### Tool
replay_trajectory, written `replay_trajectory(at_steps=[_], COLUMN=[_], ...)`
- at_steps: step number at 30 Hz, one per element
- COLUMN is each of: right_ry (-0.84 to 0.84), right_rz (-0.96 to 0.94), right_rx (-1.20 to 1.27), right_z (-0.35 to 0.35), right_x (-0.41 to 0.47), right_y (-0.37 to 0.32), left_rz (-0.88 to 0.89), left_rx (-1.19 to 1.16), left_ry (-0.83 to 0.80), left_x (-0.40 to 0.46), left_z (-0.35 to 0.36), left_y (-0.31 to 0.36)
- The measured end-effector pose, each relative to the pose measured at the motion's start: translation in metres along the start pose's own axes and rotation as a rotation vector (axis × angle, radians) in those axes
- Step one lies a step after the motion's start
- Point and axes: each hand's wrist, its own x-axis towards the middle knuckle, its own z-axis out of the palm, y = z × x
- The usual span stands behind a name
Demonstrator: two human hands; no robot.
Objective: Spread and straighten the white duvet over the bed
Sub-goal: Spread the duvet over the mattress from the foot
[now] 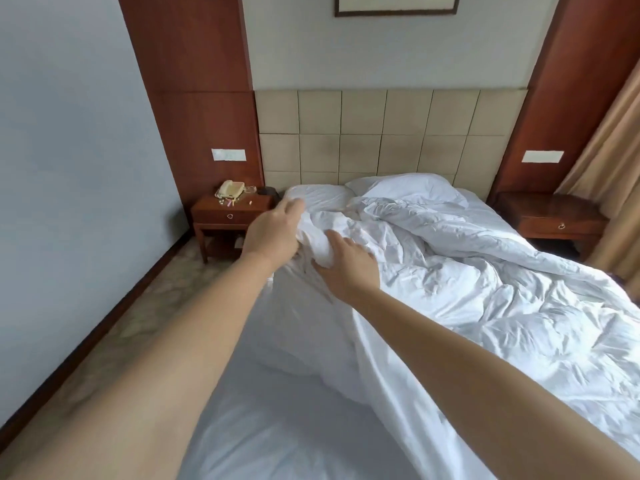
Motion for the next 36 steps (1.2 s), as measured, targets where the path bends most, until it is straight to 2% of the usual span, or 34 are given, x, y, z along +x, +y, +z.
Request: replay_trajectory(at_steps=[1, 3, 8, 9, 11, 13, 16, 18, 20, 22, 24, 27, 29, 31, 34, 36], right_ry=[-0.082, -0.142, -0.047, -0.016, 0.060, 0.118, 0.158, 0.138, 0.073, -0.012, -0.054, 0.010, 0.122, 0.180, 0.061, -0.087], right_rz=[0.040, 0.116, 0.129, 0.127, 0.129, 0.124, 0.155, 0.250, 0.313, 0.335, 0.311, 0.238, 0.190, 0.078, -0.126, -0.134], right_rx=[-0.033, -0.060, -0.026, -0.023, 0.005, 0.015, -0.042, -0.099, -0.192, -0.243, -0.257, -0.215, -0.118, -0.061, -0.104, -0.046], right_z=[0.006, 0.018, 0.026, 0.025, 0.020, 0.012, -0.001, -0.005, 0.000, 0.011, 0.019, 0.016, 0.009, 0.003, 0.006, 0.014], right_x=[-0.003, -0.013, -0.024, -0.024, -0.023, -0.021, -0.020, -0.024, -0.035, -0.049, -0.056, -0.044, -0.033, -0.028, -0.030, -0.033], right_y=[0.004, 0.015, 0.016, 0.014, 0.014, 0.017, 0.028, 0.044, 0.066, 0.075, 0.067, 0.036, 0.013, -0.010, -0.033, -0.039], left_rz=[-0.060, -0.150, -0.532, -0.577, -0.553, -0.545, -0.680, -0.585, -0.404, -0.295, -0.227, -0.119, -0.142, -0.123, -0.016, -0.024], left_rx=[-0.082, -0.270, -0.711, -0.706, -0.541, -0.416, -0.383, -0.247, -0.136, -0.049, 0.033, 0.148, 0.100, -0.003, -0.117, -0.164], left_ry=[-0.016, 0.004, 0.065, 0.094, 0.089, 0.009, -0.171, -0.221, -0.202, -0.175, -0.103, 0.110, 0.272, 0.350, 0.309, 0.201], left_x=[-0.015, -0.050, -0.116, -0.121, -0.127, -0.132, -0.141, -0.144, -0.138, -0.116, -0.077, -0.014, 0.008, 0.005, -0.024, -0.042], left_z=[0.012, 0.046, 0.099, 0.105, 0.115, 0.125, 0.131, 0.129, 0.118, 0.093, 0.055, -0.003, -0.025, -0.025, -0.006, 0.007], left_y=[0.001, 0.002, 0.025, 0.029, 0.037, 0.042, 0.038, 0.022, -0.001, -0.023, -0.039, -0.055, -0.058, -0.047, -0.030, -0.030])
